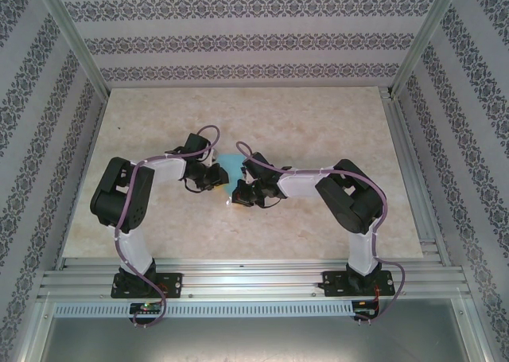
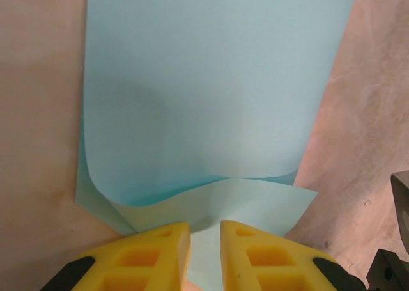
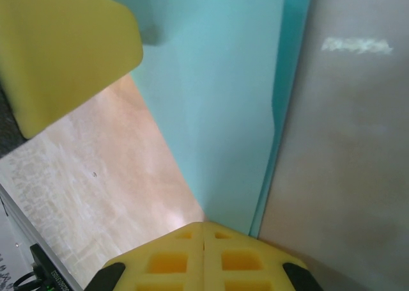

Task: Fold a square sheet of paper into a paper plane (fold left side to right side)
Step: Third fold the triangle at the center of the table.

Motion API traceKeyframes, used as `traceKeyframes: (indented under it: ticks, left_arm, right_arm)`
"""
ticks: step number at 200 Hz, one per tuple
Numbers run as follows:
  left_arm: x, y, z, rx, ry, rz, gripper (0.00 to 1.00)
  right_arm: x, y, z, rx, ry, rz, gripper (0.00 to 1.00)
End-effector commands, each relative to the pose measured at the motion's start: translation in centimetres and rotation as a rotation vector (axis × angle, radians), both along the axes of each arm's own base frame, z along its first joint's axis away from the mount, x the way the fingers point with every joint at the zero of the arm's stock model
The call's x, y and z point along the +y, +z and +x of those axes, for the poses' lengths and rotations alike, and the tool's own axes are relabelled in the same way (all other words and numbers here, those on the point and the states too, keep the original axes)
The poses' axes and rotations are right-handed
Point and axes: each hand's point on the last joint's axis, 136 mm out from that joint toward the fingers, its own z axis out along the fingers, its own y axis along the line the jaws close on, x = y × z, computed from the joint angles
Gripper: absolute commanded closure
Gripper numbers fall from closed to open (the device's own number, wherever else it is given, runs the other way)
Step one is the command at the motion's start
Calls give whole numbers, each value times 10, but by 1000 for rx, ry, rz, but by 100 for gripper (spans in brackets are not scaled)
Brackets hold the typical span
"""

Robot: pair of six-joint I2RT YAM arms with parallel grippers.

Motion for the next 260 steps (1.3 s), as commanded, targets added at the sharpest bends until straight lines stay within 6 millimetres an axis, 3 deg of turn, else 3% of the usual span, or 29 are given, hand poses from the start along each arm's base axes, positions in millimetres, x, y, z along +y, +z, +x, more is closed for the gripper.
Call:
traceKeyframes:
  ticks: [1,79,120,138,165,187,206,233,260]
  left_arm:
    - [41,-14,26,-45,66,117,77]
    - [67,-6,51,-70,109,120,74]
    - [69,-2,61,-83,110,105,73]
    - [68,11,64,-110,113,77,73]
    - [66,56,62,-212,105,41,73]
    - [55,94,53,-294,81,-44,75]
    - [33,108,40,-312,36,-146,77]
    - [-9,92,18,-250,-71,-234,79]
    - [-21,61,13,-196,-102,-186,81]
  right_arm:
    - [-64,-60,-48,194,-47,-294,97]
    - [-68,-63,-52,203,-47,-300,97]
    - [-65,-61,-50,192,-45,-283,98]
    - [-59,-55,-46,169,-34,-253,98]
    - [-48,-40,-36,120,-25,-203,97]
    - [-45,-34,-32,105,-17,-200,97]
    - [-45,-34,-30,105,-18,-200,97]
    - [-45,-33,-28,103,-22,-198,97]
    - [-42,-30,-27,96,-20,-188,96]
